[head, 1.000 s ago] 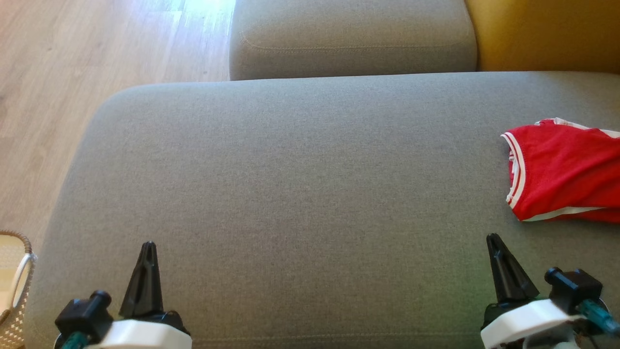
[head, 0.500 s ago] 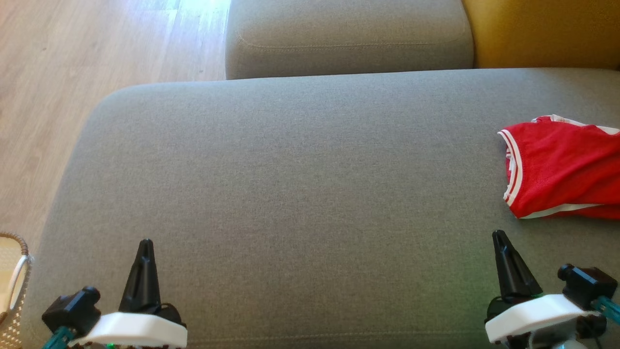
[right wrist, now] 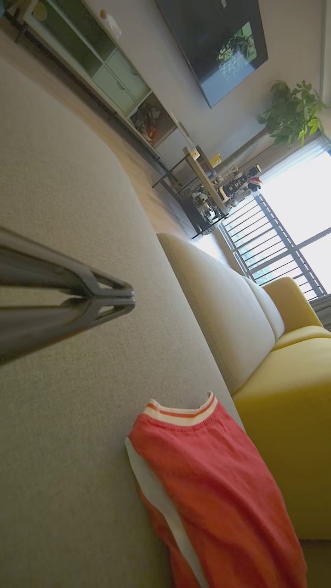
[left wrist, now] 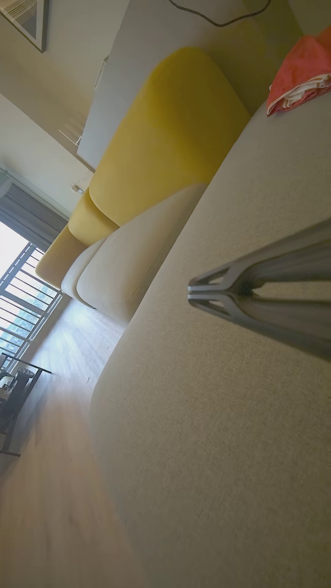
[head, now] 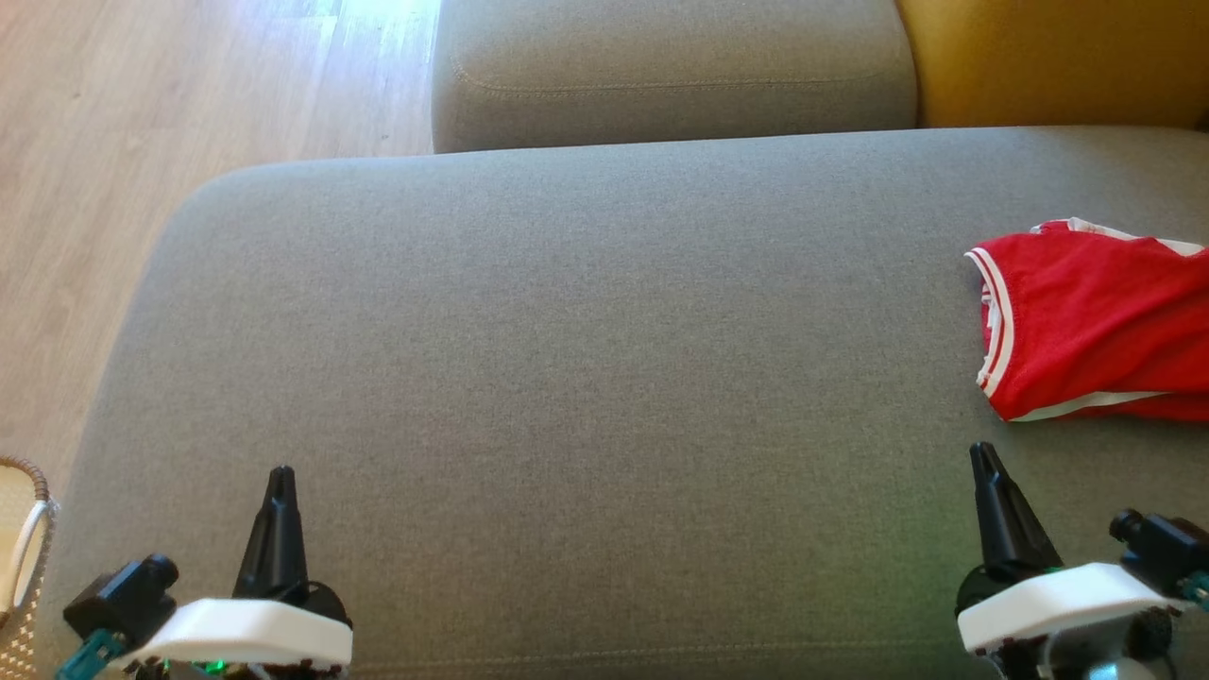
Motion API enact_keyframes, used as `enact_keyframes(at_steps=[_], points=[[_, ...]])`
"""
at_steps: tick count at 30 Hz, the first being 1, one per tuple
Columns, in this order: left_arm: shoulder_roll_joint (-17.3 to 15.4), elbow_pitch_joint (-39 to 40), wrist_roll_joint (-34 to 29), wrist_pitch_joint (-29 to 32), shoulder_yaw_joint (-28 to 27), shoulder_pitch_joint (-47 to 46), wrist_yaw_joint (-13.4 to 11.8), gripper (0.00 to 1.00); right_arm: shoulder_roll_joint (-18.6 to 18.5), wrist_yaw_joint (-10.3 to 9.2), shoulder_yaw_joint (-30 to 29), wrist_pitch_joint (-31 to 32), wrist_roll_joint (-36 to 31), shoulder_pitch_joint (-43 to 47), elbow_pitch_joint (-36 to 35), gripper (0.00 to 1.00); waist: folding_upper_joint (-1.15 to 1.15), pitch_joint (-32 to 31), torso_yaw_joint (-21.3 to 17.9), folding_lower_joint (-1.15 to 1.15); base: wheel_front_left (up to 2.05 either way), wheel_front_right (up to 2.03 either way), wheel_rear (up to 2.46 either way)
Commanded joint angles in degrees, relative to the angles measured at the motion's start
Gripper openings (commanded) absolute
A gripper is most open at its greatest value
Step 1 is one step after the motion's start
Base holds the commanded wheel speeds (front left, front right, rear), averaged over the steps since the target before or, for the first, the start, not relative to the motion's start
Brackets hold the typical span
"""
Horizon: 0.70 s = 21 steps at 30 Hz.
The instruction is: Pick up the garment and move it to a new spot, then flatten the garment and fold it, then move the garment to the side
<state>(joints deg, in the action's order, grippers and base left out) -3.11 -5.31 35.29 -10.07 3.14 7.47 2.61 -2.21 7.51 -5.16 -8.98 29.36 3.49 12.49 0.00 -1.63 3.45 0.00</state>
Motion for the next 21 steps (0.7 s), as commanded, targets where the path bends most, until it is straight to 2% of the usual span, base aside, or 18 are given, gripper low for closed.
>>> enact_keyframes(at_steps=[1,21], points=[[-0.9,1.4,1.9,0.4,-0.9,-3.3,0.6,0.00,-0.3,-0.01,0.0,0.4,2.1,-3.2,-1.6,0.00,0.00,0.0,-0.1,0.00,0.00,0.00,0.00],[-1.2,-0.6,14.2,3.2,-2.0,-5.4,1.5,0.00,-0.4,-0.01,-0.3,3.6,14.9,-4.6,-1.0,0.00,0.00,0.4,-0.8,0.00,0.00,0.00,0.00]])
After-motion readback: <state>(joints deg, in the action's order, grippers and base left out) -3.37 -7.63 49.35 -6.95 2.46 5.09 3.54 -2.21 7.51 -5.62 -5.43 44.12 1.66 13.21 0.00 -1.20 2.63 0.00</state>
